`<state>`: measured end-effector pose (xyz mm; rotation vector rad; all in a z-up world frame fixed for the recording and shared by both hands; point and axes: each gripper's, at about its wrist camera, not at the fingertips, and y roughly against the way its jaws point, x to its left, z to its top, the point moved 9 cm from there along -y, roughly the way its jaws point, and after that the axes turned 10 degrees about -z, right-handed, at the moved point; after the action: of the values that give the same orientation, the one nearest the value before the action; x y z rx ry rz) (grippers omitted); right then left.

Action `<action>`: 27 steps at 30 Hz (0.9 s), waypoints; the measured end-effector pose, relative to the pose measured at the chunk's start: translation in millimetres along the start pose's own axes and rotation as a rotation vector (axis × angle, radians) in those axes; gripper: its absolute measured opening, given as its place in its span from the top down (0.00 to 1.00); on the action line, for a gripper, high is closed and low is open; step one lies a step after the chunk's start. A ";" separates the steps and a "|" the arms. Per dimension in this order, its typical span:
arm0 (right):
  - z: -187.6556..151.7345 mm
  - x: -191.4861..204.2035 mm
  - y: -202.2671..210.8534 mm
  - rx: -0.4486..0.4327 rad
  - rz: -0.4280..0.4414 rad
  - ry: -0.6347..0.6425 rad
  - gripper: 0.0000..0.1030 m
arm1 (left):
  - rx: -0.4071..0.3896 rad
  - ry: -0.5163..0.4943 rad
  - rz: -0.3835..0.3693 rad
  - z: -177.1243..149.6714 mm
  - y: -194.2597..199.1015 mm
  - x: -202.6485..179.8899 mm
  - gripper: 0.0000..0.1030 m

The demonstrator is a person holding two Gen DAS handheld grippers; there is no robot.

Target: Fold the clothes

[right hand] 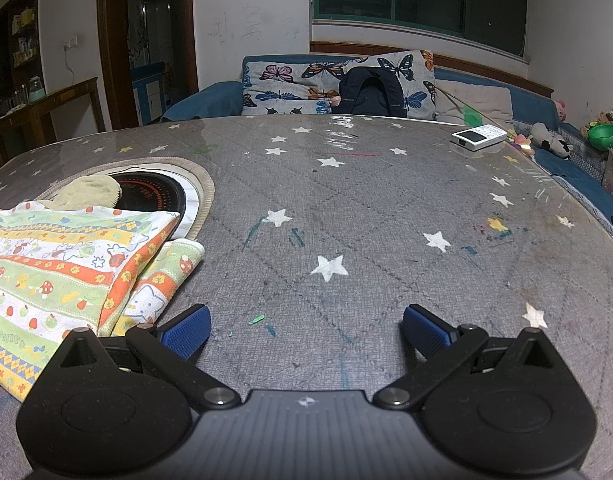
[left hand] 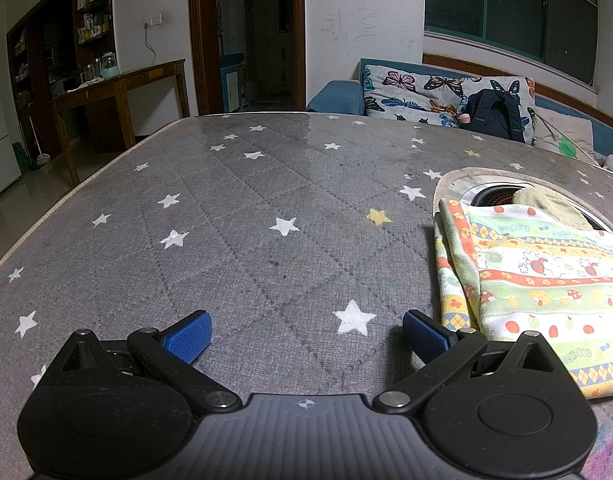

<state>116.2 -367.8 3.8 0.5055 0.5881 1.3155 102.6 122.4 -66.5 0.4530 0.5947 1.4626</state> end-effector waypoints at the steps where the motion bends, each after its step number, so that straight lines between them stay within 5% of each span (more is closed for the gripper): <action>1: 0.0 0.0 0.0 0.000 0.000 0.000 0.00 | 0.000 0.000 0.000 0.3 -0.6 -1.8 0.00; 27: 0.0 -0.2 0.1 0.000 0.001 0.000 0.00 | 0.000 0.000 0.000 0.1 0.3 -0.6 0.00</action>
<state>116.1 -368.0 3.9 0.5058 0.5883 1.3161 102.4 121.9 -66.1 0.4532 0.5949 1.4627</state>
